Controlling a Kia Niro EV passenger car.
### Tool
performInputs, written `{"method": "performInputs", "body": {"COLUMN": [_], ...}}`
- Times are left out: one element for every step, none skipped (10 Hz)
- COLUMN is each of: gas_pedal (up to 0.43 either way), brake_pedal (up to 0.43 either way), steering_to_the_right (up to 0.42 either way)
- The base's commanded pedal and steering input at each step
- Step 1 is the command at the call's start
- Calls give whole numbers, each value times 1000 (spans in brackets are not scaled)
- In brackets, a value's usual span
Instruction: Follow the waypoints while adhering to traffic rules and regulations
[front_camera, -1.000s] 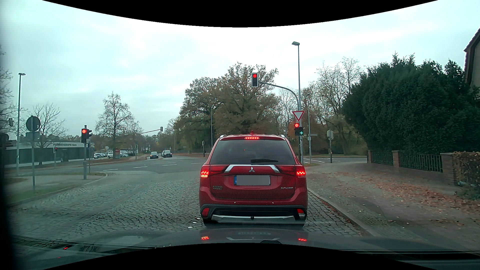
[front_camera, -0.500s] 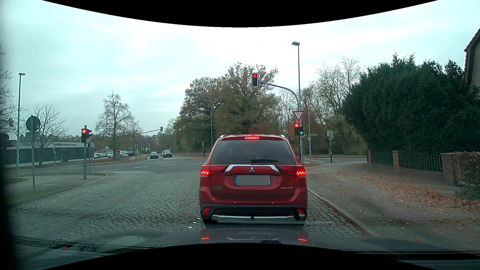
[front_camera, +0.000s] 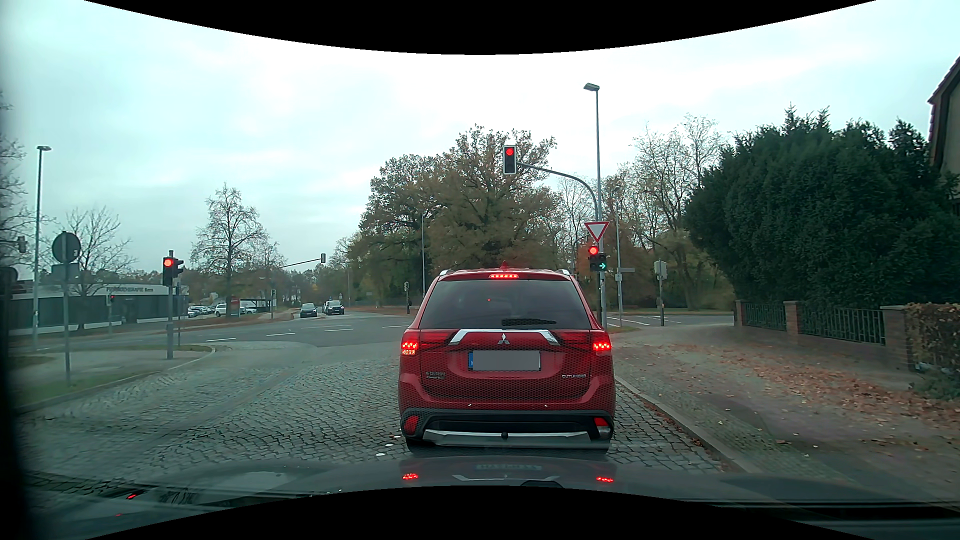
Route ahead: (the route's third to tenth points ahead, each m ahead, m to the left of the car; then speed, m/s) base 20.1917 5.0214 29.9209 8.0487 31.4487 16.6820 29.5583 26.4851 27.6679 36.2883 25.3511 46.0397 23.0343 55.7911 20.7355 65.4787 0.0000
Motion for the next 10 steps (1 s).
{"method": "performInputs", "body": {"gas_pedal": [0, 0, 0, 0, 0, 0, 0, 0, 0, 0], "brake_pedal": [372, 366, 366, 366, 366, 366, 366, 366, 366, 366], "steering_to_the_right": [-4, -4, -4, -4, -4, -4, -4, -4, -4, -4]}}
